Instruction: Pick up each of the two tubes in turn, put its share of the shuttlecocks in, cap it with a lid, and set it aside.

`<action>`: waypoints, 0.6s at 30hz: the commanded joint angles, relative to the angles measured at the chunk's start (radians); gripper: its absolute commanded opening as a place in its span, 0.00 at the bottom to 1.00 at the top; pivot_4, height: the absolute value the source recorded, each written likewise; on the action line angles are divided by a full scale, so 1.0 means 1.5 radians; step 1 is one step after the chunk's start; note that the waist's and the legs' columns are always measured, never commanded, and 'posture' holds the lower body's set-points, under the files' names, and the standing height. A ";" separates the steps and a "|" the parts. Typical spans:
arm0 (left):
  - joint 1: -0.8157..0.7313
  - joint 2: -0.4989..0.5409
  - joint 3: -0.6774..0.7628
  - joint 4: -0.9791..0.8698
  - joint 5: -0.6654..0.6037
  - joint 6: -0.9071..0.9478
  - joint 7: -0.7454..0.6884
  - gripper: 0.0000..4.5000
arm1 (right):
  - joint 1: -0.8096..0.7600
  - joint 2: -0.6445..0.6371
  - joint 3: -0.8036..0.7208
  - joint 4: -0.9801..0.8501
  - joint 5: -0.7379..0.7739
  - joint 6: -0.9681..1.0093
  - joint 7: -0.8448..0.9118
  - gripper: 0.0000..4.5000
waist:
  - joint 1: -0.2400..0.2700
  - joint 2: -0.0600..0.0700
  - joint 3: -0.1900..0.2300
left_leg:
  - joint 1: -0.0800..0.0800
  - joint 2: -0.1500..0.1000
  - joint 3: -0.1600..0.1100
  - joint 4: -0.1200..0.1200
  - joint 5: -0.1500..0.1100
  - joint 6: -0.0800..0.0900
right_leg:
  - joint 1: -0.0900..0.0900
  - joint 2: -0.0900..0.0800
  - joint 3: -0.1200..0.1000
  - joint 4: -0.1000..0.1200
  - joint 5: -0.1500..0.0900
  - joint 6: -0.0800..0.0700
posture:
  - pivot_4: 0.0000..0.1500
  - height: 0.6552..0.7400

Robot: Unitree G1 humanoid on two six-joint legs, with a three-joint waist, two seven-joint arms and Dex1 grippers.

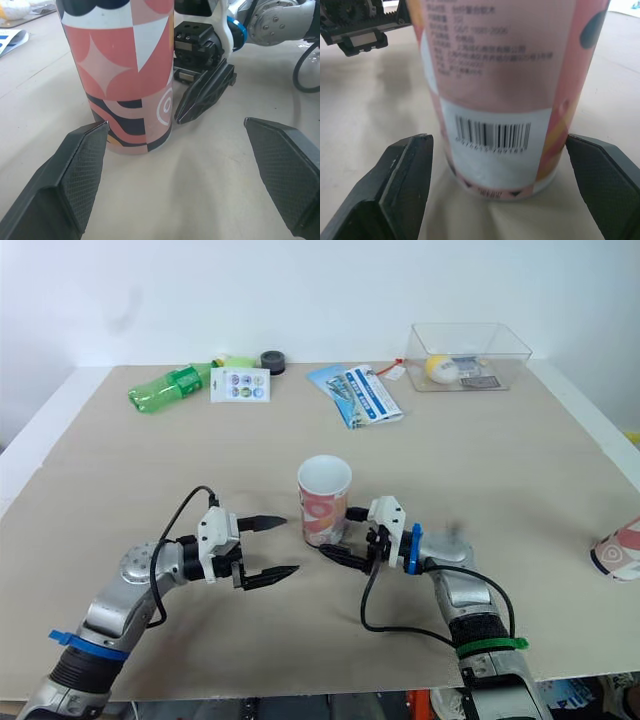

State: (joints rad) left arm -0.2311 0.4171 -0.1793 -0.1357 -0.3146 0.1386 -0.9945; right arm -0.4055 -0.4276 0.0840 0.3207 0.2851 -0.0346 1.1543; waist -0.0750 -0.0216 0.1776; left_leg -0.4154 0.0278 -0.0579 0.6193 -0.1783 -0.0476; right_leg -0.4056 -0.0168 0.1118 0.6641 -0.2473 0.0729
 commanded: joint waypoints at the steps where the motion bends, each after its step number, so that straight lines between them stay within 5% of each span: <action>1: 0.006 0.008 0.003 -0.032 -0.004 -0.001 0.004 1.00 | -0.026 0.009 0.007 0.017 -0.004 -0.024 0.014 0.99 | 0.000 0.000 0.000 | 0.000 0.000 0.000 0.000 0.000 0.000 | 0.000 0.000 0.000 0.000 0.000 0.000 | 1.00 1.00; 18: 0.039 0.003 0.024 -0.040 -0.014 -0.016 0.042 1.00 | -0.084 0.063 0.022 0.109 -0.016 -0.069 0.038 0.99 | -0.001 -0.001 0.000 | 0.000 0.001 0.000 0.000 0.000 0.000 | 0.000 0.000 0.000 0.000 0.001 -0.001 | 1.00 1.00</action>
State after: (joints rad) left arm -0.1746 0.4217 -0.1599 -0.1545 -0.3254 0.1347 -0.9423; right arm -0.5118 -0.3411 0.1189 0.4821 0.2554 -0.1217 1.2034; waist -0.0763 -0.0226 0.1781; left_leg -0.4147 0.0290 -0.0577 0.6193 -0.1782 -0.0476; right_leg -0.4055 -0.0162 0.1116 0.6641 -0.2460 0.0716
